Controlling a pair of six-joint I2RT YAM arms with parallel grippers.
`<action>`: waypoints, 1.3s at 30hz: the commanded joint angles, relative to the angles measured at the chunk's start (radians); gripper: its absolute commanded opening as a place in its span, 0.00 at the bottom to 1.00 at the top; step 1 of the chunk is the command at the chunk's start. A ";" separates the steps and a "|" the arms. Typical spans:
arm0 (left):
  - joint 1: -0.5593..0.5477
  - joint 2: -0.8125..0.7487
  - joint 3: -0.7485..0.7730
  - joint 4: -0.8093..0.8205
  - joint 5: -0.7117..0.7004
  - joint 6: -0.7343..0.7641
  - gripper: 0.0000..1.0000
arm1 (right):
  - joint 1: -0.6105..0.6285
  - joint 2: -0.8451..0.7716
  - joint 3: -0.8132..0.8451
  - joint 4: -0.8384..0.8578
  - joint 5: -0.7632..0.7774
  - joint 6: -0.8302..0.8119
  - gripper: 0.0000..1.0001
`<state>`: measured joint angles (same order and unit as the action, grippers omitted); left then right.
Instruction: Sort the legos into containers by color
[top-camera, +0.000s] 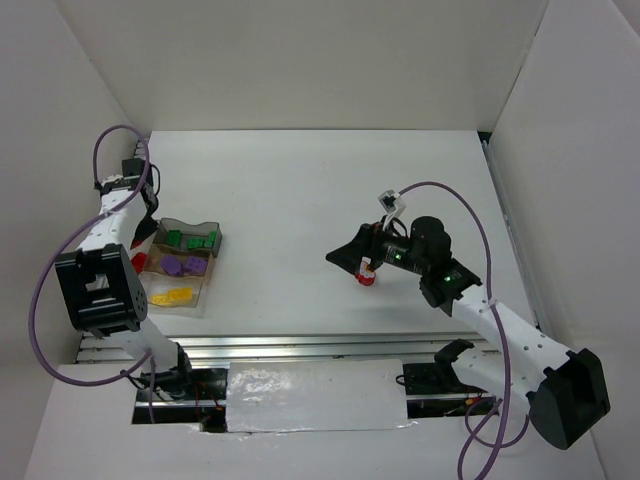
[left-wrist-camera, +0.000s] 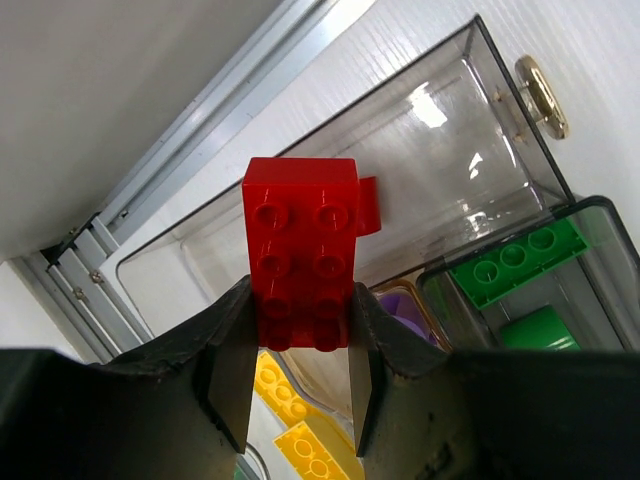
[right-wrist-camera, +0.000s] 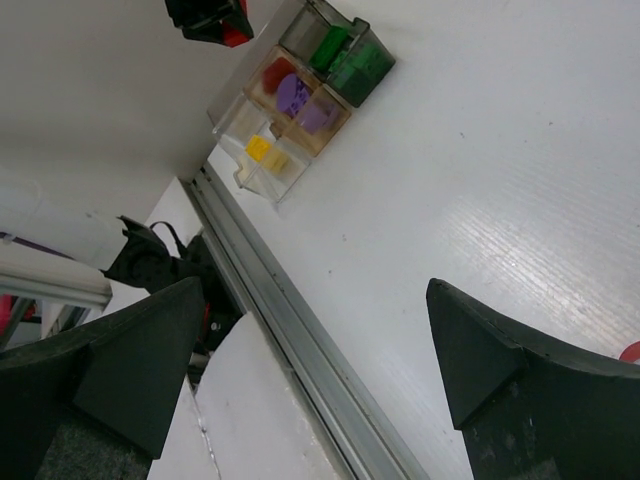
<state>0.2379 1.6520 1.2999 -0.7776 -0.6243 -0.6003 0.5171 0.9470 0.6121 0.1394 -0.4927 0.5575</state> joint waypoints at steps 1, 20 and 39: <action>-0.002 -0.003 -0.030 0.041 0.044 0.039 0.33 | -0.003 0.012 0.003 0.054 -0.036 0.007 1.00; 0.001 -0.072 -0.036 0.011 0.009 -0.010 0.94 | -0.005 0.001 0.003 0.008 -0.014 -0.011 1.00; -0.465 -0.767 -0.320 0.143 0.408 0.203 0.99 | -0.015 0.458 0.270 -0.566 0.559 -0.195 0.98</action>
<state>-0.2214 0.9379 1.0031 -0.6533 -0.3058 -0.4419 0.5076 1.3418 0.7826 -0.3527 0.0124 0.4084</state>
